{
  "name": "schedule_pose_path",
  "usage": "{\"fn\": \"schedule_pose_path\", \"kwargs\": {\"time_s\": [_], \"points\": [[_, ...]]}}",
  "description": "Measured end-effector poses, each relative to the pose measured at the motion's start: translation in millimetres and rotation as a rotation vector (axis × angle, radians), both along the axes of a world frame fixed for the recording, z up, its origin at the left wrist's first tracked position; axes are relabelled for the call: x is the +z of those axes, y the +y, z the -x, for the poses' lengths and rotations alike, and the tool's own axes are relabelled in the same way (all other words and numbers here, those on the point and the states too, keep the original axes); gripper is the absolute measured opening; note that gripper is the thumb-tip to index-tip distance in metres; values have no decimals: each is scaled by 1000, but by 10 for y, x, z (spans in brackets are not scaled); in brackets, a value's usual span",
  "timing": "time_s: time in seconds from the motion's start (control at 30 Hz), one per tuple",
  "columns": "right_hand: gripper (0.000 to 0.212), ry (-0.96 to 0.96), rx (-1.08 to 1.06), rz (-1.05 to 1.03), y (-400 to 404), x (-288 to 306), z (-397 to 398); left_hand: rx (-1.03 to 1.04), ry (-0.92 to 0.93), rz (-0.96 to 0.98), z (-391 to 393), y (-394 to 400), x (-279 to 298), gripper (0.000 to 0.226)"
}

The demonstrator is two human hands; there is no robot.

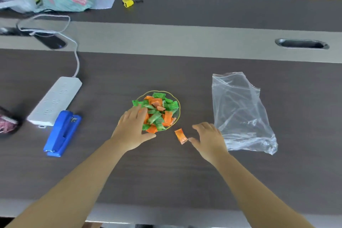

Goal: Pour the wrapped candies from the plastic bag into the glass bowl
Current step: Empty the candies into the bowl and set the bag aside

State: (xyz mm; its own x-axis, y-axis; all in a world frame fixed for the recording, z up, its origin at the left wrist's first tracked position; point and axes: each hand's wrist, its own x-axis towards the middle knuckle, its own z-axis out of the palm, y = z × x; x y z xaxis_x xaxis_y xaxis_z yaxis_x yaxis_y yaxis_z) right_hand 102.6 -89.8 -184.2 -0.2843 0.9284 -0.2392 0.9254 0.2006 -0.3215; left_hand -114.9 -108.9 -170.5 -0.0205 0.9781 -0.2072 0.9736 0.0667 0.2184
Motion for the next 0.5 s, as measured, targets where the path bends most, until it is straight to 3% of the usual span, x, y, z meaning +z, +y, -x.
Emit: {"fn": "schedule_pose_path", "kwargs": {"time_s": [0.1, 0.23, 0.33, 0.4, 0.5], "points": [[51, -27, -75, 50, 16, -149, 273, 23, -55, 51, 271, 28, -93, 97], [33, -56, -169, 19, 49, -280, 463, 37, -197, 101, 460, 136, -228, 108], [14, 146, -370, -11, 121, -278, 466, 13, -336, 81, 517, 210, -325, 110], [16, 310, -471, -53, 217, -213, 472, -13, -373, 55, 544, 239, -361, 111], [21, 421, -419, -112, 415, -94, 581, -37, -389, 51, 595, 286, -375, 109]]}}
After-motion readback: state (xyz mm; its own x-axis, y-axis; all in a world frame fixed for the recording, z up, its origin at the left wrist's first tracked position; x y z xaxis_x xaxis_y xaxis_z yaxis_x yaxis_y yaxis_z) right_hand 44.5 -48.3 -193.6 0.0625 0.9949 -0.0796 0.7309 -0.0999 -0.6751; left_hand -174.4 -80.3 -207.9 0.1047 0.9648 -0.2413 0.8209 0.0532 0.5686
